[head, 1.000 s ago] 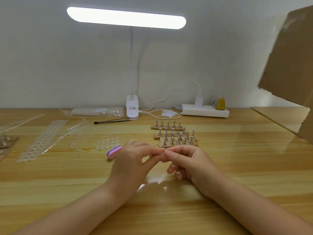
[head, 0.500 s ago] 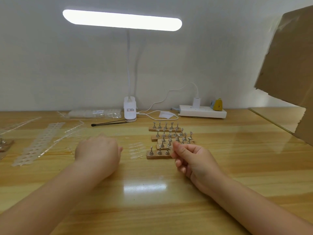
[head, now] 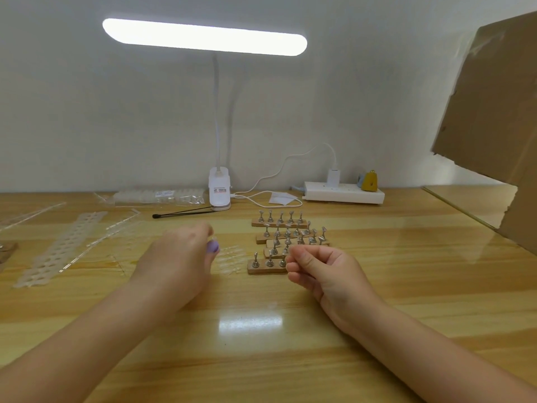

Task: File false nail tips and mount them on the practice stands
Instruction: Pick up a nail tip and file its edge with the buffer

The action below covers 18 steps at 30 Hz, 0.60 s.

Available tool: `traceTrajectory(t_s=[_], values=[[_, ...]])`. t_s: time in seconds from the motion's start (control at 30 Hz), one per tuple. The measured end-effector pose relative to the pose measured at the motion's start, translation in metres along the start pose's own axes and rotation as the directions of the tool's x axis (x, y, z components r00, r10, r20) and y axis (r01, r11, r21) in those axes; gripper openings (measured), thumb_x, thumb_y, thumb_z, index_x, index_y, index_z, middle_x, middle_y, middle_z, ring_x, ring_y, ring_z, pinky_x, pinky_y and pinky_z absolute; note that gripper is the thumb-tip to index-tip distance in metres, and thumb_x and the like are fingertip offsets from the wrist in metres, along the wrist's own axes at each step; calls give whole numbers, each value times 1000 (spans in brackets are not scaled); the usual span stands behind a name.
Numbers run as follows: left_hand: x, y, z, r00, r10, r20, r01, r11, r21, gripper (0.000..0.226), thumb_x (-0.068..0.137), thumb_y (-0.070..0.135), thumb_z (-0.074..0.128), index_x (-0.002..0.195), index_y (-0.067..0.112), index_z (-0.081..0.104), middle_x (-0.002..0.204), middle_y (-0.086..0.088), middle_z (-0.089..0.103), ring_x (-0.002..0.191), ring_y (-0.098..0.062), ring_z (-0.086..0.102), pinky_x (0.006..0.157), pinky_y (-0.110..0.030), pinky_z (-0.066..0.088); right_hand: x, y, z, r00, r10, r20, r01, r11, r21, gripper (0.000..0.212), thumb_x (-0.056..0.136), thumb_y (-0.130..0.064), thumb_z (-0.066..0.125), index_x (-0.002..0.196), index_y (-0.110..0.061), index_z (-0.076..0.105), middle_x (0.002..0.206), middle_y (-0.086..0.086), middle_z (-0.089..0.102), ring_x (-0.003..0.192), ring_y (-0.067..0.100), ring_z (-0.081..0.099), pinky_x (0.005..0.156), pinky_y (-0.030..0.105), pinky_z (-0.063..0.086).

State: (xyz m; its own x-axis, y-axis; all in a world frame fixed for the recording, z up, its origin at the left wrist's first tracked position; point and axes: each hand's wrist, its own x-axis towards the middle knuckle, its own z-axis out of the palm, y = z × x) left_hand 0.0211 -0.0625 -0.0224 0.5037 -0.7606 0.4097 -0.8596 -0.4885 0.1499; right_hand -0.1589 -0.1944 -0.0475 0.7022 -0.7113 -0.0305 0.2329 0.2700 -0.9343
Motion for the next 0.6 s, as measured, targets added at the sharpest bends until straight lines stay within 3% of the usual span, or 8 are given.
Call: traceTrajectory(t_s=[0.07, 0.13, 0.2, 0.33, 0.47, 0.53, 0.6], values=[[-6, 15, 3, 962, 130, -240, -195, 943, -270, 28, 95, 33, 52, 117, 18, 58, 99, 7, 64, 88, -11, 60, 76, -29, 52, -1, 0, 2, 1000, 10, 19, -10, 1000, -1, 24, 70, -18, 71, 83, 2, 68, 68, 10, 67, 55, 12, 63, 51, 19, 52], [-15, 33, 6, 912, 238, -335, -368, 835, -409, 24, 91, 27, 59, 114, 20, 60, 95, 13, 61, 84, 1, 58, 77, -19, 51, -1, 1, 3, 999, 20, 44, -20, 1000, 0, 23, 72, -22, 70, 78, 0, 66, 64, 7, 63, 49, 9, 56, 44, 17, 47], [-24, 44, 15, 874, 306, -376, -461, 765, -450, 22, 88, 22, 62, 110, 22, 60, 95, 13, 61, 85, 2, 57, 79, -18, 49, -2, 2, 5, 997, 26, 68, -26, 1000, -2, 25, 71, -27, 71, 74, -3, 64, 61, 5, 59, 45, 8, 49, 40, 17, 41], [-32, 47, 25, 832, 381, -403, -543, 708, -452, 22, 90, 27, 57, 112, 23, 56, 100, 9, 62, 91, -5, 59, 79, -29, 52, -4, 2, 5, 990, 47, 134, -44, 999, -22, 30, 71, -34, 70, 67, -7, 61, 55, 2, 52, 41, 6, 41, 38, 17, 33], [-28, 41, 31, 866, 334, -372, -474, 783, -403, 25, 82, 10, 73, 106, 14, 65, 95, 3, 63, 87, -14, 61, 75, -40, 55, -3, 1, 6, 986, 64, 156, -67, 998, 16, 26, 74, -32, 68, 65, -9, 63, 54, 1, 50, 39, 5, 38, 36, 16, 29], [-28, 40, 30, 869, 300, -394, -459, 788, -410, 25, 82, 9, 72, 106, 14, 65, 93, 4, 63, 87, -14, 61, 76, -40, 54, -4, 2, 7, 984, 61, 166, -63, 998, 7, 24, 74, -32, 68, 60, -13, 67, 54, 1, 50, 39, 5, 38, 36, 16, 29], [-28, 42, 27, 815, 347, -464, -544, 734, -407, 22, 88, 17, 66, 109, 17, 59, 95, 5, 62, 90, -12, 60, 80, -34, 52, -5, 2, 8, 985, 57, 166, -56, 998, -11, 25, 75, -33, 68, 58, -14, 66, 53, 0, 50, 39, 6, 39, 37, 16, 29]])
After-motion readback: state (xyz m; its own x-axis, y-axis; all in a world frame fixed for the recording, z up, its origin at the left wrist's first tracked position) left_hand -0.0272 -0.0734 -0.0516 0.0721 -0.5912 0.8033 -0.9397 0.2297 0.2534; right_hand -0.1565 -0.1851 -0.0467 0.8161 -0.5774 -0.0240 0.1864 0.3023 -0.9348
